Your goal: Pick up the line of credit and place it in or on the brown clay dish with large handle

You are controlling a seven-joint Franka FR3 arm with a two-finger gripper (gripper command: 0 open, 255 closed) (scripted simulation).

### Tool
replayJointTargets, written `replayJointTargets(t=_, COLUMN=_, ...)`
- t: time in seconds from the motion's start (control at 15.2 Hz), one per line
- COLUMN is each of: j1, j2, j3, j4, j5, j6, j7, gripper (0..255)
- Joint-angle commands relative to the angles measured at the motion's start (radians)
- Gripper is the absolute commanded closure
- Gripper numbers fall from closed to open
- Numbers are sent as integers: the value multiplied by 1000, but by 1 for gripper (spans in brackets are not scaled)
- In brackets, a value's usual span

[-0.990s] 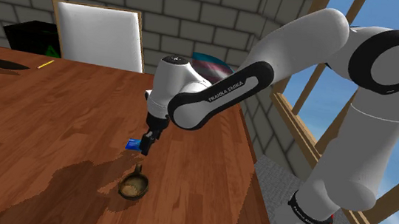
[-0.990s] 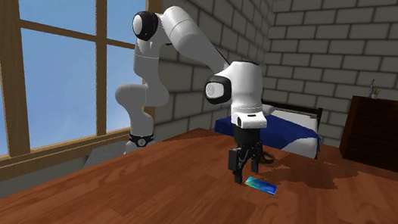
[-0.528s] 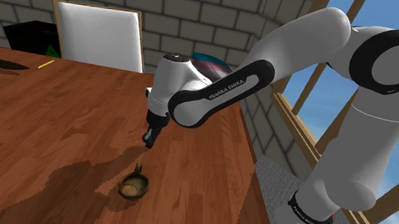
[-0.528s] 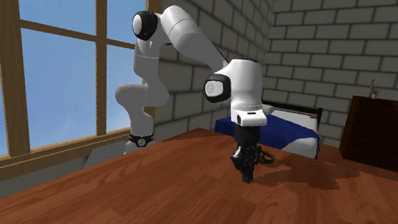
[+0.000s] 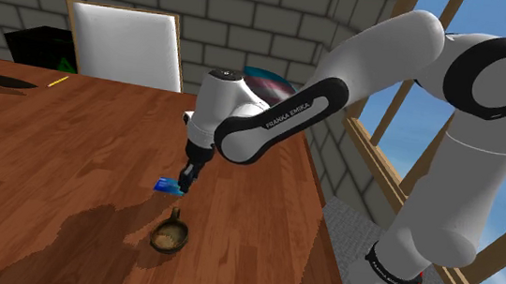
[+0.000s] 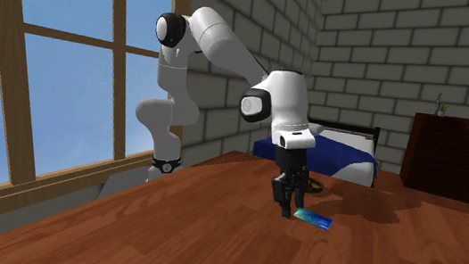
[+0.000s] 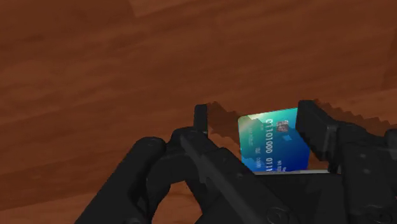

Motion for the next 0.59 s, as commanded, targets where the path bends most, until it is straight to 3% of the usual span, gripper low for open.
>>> replayJointTargets(t=0.0, j1=-14, j2=-8, j3=19, j4=-59, j5=-1, j6=203, j7=-129, gripper=0)
replayJointTargets(t=0.13, j1=-68, j2=3, j3=85, j4=-121, j5=56, j6=450, j7=-350, gripper=0)
replayJointTargets(t=0.2, j1=-150, j2=22, j3=182, j4=-145, j5=121, j6=569, j7=-504, gripper=0)
replayJointTargets(t=0.26, j1=-188, j2=30, j3=224, j4=-150, j5=129, j6=598, j7=-537, gripper=0)
replayJointTargets(t=0.53, j1=-106, j2=93, j3=136, j4=-111, j5=48, j6=624, j7=-473, gripper=0)
